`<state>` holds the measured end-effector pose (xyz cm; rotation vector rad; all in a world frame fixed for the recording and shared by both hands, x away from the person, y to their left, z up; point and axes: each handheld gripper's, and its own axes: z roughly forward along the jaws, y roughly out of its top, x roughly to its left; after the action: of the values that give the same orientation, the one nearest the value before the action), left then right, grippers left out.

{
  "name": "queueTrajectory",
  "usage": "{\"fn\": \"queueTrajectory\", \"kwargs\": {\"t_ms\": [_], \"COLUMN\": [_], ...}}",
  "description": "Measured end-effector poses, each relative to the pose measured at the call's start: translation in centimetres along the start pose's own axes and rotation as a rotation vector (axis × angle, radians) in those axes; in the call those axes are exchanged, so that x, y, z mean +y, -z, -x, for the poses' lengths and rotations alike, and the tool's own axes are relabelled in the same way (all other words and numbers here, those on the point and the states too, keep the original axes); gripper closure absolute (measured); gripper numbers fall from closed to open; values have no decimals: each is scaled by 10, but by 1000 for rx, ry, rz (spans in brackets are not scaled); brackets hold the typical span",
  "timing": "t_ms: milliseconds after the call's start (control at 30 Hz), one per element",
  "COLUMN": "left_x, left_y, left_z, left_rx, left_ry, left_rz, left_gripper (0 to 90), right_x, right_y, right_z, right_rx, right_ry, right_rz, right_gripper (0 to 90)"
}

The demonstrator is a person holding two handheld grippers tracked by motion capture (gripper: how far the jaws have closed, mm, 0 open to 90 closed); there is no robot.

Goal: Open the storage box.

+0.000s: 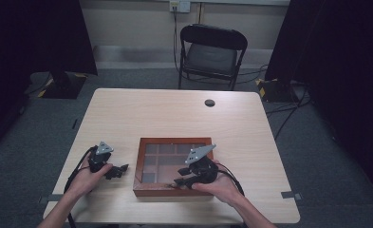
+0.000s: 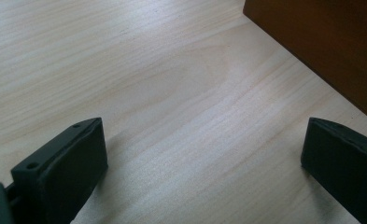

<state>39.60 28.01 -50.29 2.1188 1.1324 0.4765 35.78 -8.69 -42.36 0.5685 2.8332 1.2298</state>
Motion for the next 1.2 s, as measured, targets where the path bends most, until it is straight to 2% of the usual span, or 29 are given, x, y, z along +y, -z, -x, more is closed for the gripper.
{"fn": "queueTrajectory", "kwargs": {"t_ms": [67,267,633,767,1033,1200], "left_x": [0,0,0,0,0,0], "left_y": [0,0,0,0,0,0], "left_z": [0,0,0,0,0,0], "left_rx": [0,0,-1,0,-1,0], "left_ry": [1,-2,1,0,1,0], "left_rz": [0,-2,0,0,1,0], "left_gripper": [0,0,0,0,0,0], "right_x": [0,2,0,1,1,2], "right_y": [-3,-4,-12,-13,-14,-14], "right_z": [-2,-6,-9,-10,-13,-12], "right_rx": [20,38,49,47,36,44], "right_ry": [12,36,84,99,109,96], "right_rz": [0,1,-28,-21,-30,-33], "right_gripper": [651,751,775,780,818,820]}}
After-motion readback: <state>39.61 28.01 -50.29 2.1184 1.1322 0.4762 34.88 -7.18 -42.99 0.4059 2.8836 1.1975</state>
